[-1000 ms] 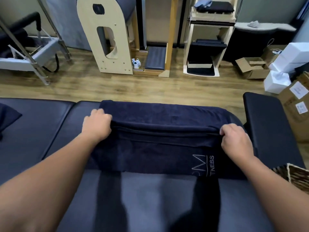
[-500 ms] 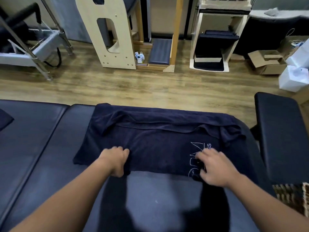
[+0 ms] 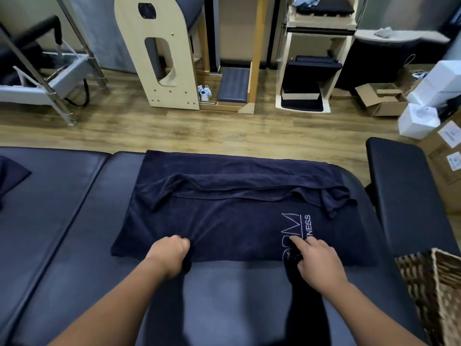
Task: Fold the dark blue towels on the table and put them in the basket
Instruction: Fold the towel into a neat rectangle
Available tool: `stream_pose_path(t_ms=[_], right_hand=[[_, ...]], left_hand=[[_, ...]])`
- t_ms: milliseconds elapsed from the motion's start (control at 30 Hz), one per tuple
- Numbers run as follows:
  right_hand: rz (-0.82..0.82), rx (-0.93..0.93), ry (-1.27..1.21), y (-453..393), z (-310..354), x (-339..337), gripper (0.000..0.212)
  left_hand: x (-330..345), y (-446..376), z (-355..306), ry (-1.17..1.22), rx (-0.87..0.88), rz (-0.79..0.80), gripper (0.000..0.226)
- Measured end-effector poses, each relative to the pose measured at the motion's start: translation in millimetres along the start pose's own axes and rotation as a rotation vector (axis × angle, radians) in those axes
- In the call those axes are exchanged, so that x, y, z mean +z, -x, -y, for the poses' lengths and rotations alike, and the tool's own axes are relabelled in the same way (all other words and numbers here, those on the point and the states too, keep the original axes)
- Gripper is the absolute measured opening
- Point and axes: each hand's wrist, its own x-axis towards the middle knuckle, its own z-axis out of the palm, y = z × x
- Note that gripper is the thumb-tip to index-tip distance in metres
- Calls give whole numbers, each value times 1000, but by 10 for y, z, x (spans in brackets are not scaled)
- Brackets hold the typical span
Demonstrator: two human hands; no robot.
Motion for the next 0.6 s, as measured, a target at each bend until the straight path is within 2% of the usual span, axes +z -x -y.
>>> stream_pose_path(t_ms=[333, 433, 533, 600], right_hand=[[48, 31, 77, 1165, 227, 229, 70], [54, 44, 96, 1478, 293, 281, 69], [144, 43, 71, 1716, 347, 221, 71], [224, 11, 51, 1754, 371, 128, 69]], left_hand=[[660, 1014, -31, 52, 48, 8, 14], [815, 1263, -66, 32, 53, 3, 22], [926, 1445, -77, 81, 64, 43, 24], [934, 1517, -22, 192, 61, 93, 17]])
